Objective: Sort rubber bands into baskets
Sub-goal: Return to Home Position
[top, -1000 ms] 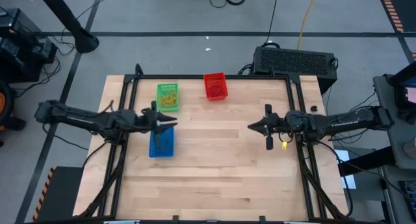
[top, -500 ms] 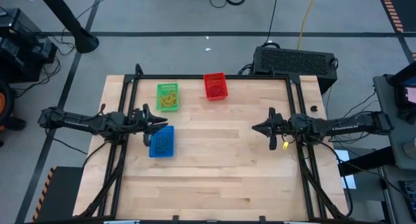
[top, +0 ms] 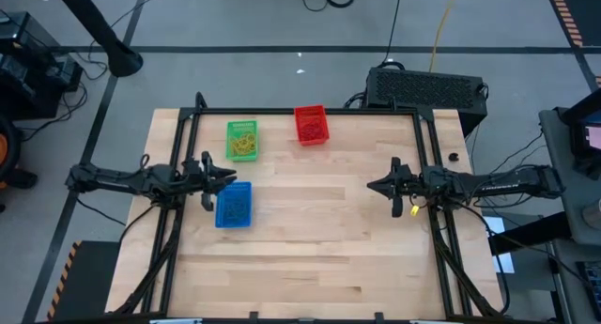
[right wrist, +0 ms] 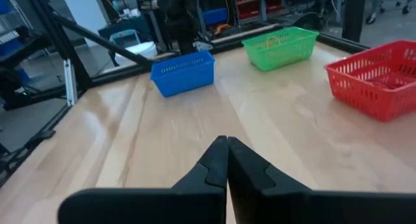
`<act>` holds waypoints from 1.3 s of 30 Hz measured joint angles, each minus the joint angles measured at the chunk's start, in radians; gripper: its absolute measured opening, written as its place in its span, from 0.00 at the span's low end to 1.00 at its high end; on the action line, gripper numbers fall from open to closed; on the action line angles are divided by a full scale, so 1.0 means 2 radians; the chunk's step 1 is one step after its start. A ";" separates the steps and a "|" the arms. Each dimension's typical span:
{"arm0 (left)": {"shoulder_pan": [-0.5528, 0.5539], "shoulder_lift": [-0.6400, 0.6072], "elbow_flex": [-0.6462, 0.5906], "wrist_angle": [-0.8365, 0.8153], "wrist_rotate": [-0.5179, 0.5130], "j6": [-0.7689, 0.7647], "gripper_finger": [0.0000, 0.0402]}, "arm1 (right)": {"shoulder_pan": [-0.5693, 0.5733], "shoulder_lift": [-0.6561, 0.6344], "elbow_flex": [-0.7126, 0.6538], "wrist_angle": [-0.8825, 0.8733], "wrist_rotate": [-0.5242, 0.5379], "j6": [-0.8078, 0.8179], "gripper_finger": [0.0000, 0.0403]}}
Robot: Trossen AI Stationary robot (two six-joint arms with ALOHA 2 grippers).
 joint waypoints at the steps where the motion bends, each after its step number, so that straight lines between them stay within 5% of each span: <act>1: 0.000 -0.006 -0.005 0.000 -0.003 -0.001 0.24 | 0.000 -0.002 0.000 -0.006 0.003 0.000 0.00; 15: 0.000 -0.019 -0.017 -0.018 -0.035 -0.028 0.24 | -0.001 -0.072 0.002 -0.009 0.007 -0.059 0.00; 23: 0.000 -0.019 -0.017 -0.025 -0.031 -0.026 0.24 | -0.001 -0.150 0.004 -0.106 -0.041 -0.103 0.00; 39: 0.000 -0.019 -0.017 -0.025 -0.029 -0.024 0.24 | -0.002 -0.150 0.004 -0.107 -0.040 -0.111 0.00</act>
